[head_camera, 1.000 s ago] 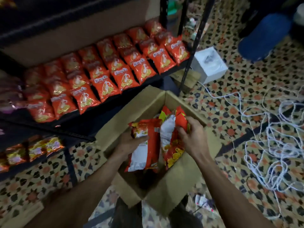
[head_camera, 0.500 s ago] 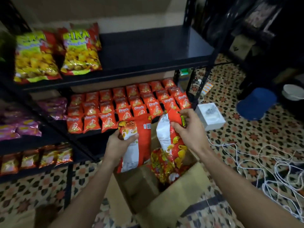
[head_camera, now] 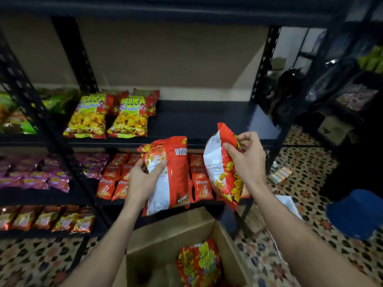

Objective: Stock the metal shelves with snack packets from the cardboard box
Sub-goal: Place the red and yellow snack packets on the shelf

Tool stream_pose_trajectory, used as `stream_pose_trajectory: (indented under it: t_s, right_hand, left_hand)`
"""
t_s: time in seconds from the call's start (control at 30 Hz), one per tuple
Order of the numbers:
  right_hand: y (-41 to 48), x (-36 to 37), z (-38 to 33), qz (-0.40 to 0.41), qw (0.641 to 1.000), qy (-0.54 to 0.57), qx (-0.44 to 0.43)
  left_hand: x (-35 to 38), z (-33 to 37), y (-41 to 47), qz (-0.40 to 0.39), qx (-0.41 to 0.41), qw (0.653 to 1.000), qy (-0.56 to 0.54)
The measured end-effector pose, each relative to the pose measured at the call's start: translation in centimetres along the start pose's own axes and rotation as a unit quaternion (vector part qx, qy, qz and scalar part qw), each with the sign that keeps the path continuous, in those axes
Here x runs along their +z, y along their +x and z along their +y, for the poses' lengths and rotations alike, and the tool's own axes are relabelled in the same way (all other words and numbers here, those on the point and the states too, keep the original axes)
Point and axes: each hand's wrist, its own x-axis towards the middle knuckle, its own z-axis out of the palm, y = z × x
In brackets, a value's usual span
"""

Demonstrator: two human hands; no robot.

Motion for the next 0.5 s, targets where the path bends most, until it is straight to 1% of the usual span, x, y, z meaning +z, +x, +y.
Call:
stream_pose_trajectory:
  t_s: [0.13,0.27,0.4,0.5]
  right_hand:
    - [4.8,-1.6,-0.7,-0.017,0.999,0.030,-0.042]
    - [9.3,-2.5,-0.2,-0.042,0.997,0.019,-0.062]
    - [13.2,-1.8,-0.3,-0.040,0.995,-0.024,-0.087]
    - [15.5,-0.5,-0.6,-0.032,0.990,-0.088,-0.110]
  left_hand:
    - [2.5,2.1,1.1,0.092,0.010,0.996,0.002]
    - [4.6,4.0,1.1,0.161,0.017,0.987,0.005]
    - [5.2,5.0,1.6,0.195,0.028,0.980,0.001]
    - [5.1,5.7,2.1,0.208,0.034,0.978,0.007]
